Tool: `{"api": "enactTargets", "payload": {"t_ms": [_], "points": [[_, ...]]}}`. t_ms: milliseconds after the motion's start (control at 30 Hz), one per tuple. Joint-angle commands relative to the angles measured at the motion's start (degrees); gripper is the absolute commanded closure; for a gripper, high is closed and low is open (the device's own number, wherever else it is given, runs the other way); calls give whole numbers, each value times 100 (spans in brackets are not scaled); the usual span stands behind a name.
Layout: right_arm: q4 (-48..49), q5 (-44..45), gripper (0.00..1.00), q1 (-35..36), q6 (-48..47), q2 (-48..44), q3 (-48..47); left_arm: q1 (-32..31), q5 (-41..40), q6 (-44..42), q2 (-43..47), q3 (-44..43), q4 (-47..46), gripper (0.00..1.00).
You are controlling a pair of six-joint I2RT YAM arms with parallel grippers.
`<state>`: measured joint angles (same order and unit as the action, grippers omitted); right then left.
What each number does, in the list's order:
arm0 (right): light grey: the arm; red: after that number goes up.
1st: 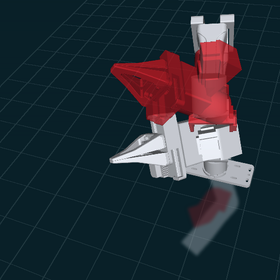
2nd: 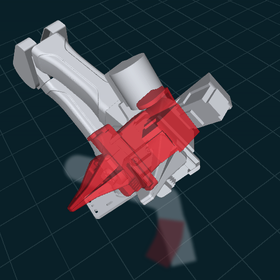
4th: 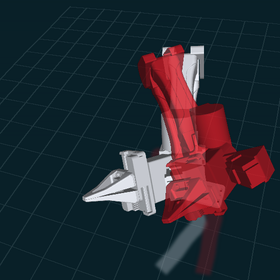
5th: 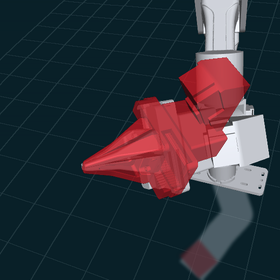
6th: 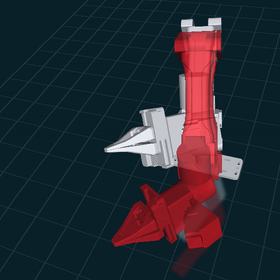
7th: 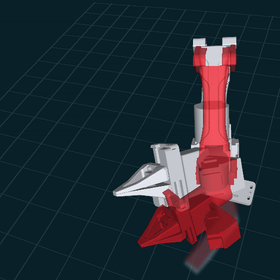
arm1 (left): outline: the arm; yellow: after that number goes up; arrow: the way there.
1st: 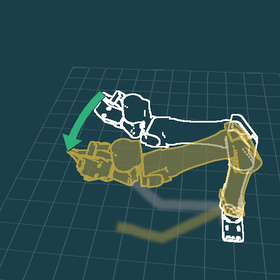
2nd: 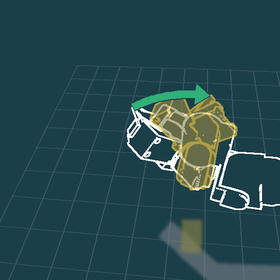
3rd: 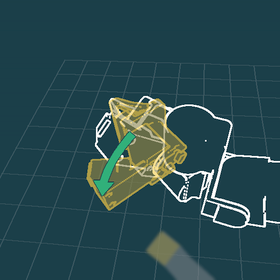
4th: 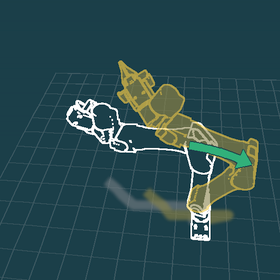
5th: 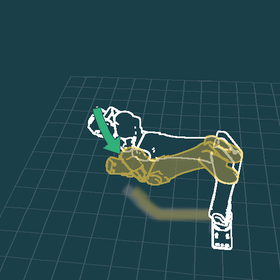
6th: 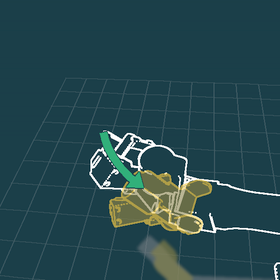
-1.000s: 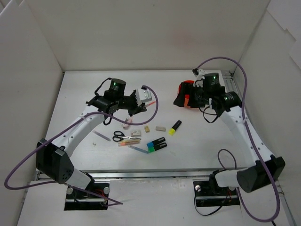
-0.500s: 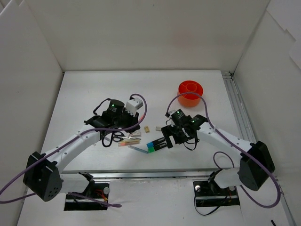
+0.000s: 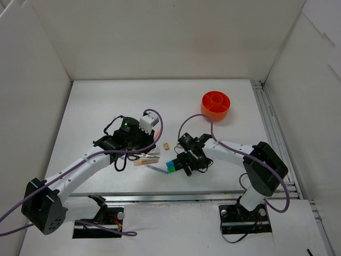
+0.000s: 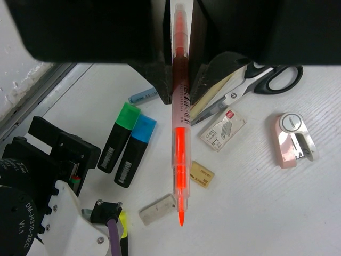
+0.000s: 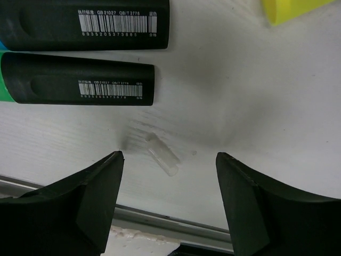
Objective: Sort the stationery into containers
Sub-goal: Pick up the pen cap from the center of the board.
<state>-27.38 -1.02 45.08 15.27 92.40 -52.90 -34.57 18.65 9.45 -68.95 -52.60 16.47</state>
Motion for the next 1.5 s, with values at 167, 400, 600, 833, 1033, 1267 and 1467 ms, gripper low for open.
{"api": "enactTargets", "payload": {"t_ms": [167, 400, 600, 833, 1033, 1267, 1467], "points": [[-31, -250, 69, 71, 231, 173, 26, -33, -160, -66, 74, -75, -223, 100], [-31, -355, 90, 89, 249, 287, 70, -33, -178, -84, 57, -84, -214, 100], [-22, -206, 100, 89, 293, 191, 52, -33, -11, -102, 118, -58, -258, 100], [968, -39, 100, -517, 468, -1082, -203, -33, 313, -75, 338, 188, -547, 100], [4578, -626, 100, -913, 828, -2234, 464, -33, 463, 127, 356, 145, -847, 100], [6524, -847, 100, -1089, 1707, -2042, 342, -33, 946, 522, 259, 188, -1488, 100], [6744, -1190, 100, -1098, 2559, -1436, -27, -33, 1044, 733, 163, 163, -1910, 100]]}}
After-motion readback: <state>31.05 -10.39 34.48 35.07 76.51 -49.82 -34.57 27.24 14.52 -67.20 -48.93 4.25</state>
